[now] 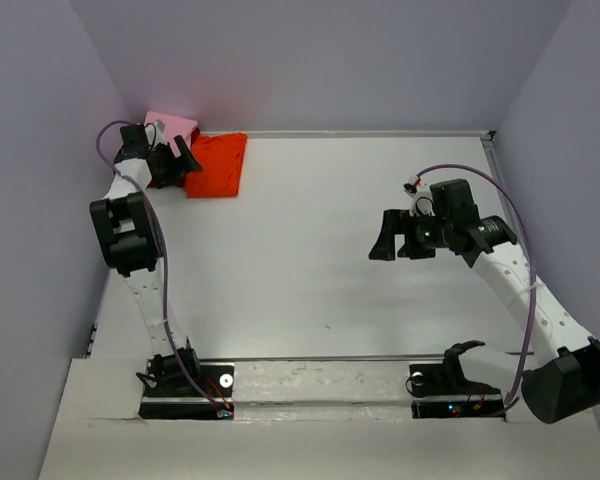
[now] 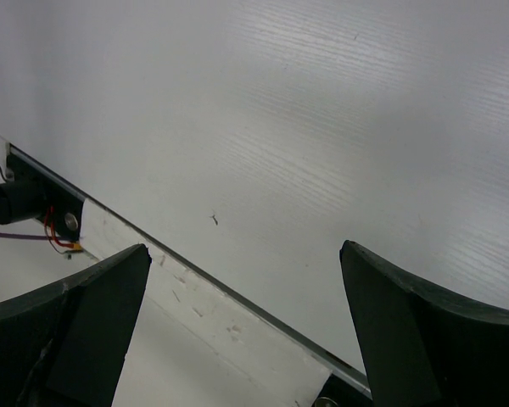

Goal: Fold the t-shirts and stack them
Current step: Put the neatly folded tshirt into the corner of the board with the left arm

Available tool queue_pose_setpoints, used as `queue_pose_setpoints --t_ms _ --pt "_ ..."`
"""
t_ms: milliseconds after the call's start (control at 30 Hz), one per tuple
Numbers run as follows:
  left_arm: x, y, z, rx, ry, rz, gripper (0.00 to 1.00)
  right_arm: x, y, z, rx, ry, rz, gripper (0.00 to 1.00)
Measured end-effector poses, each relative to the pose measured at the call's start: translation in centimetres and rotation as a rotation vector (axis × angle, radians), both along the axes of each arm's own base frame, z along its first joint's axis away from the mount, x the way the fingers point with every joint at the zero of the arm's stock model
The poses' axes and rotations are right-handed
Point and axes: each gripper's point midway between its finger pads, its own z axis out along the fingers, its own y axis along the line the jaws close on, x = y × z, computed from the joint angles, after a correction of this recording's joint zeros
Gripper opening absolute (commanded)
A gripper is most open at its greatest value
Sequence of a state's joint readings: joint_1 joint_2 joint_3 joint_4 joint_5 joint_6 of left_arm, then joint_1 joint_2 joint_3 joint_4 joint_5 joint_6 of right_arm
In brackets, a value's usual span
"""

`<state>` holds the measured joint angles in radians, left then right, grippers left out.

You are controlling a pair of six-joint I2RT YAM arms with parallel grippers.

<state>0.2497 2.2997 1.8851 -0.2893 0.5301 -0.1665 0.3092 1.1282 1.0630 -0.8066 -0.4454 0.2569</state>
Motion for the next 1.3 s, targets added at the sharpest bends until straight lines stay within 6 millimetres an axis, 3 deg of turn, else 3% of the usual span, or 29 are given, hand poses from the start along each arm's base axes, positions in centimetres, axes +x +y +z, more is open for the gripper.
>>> queue_pose_setpoints --t_ms 67,133,200,267,333,433,533,633,733,800,933,1067,1300 --pt "-1.6 -0.6 1.8 0.011 -0.003 0.005 0.99 0.2 0.1 -0.2 -0.001 0.003 0.000 1.00" --pt "-3.3 -1.0 4.7 0.028 -0.029 0.016 0.99 0.2 0.1 -0.3 -0.002 0.010 0.001 1.00" --pt "-4.7 -2.4 9.7 0.061 -0.096 0.013 0.99 0.3 0.2 -0.6 -0.001 0.021 0.004 1.00" --pt "-5.2 -3.6 12.7 0.078 -0.154 -0.001 0.99 0.4 0.3 -0.8 0.001 0.029 0.008 1.00" --pt "-6.9 -6.1 16.7 0.087 -0.228 -0.032 0.99 0.5 0.5 -0.9 0.004 0.033 0.011 1.00" --pt "-10.3 -9.4 18.7 0.067 -0.256 -0.077 0.99 0.8 0.7 -0.9 0.015 0.030 0.018 1.00" --pt "-14.0 -11.5 18.0 0.048 -0.222 -0.099 0.99 0.9 0.9 -0.9 0.020 0.028 0.020 1.00" --pt "-18.5 -12.5 15.2 0.046 -0.138 -0.097 0.99 1.3 1.0 -0.7 0.025 0.014 0.019 1.00" --pt "-21.7 -11.8 12.9 0.072 -0.052 -0.060 0.99 1.3 1.0 -0.7 0.024 0.012 0.018 1.00" --pt "-23.2 -11.0 12.4 0.100 -0.021 -0.029 0.99 1.4 0.9 -0.7 0.020 0.005 0.016 1.00" --pt "-24.8 -10.4 13.5 0.141 -0.041 0.005 0.99 1.5 0.5 -0.3 0.007 -0.022 0.005 1.00" --pt "-26.5 -11.9 14.9 0.122 -0.098 -0.031 0.99 1.5 0.0 0.5 -0.007 -0.074 -0.009 1.00" --pt "-30.4 -13.7 14.5 0.052 -0.125 -0.066 0.99 1.3 -1.4 2.5 -0.034 -0.182 -0.063 1.00"
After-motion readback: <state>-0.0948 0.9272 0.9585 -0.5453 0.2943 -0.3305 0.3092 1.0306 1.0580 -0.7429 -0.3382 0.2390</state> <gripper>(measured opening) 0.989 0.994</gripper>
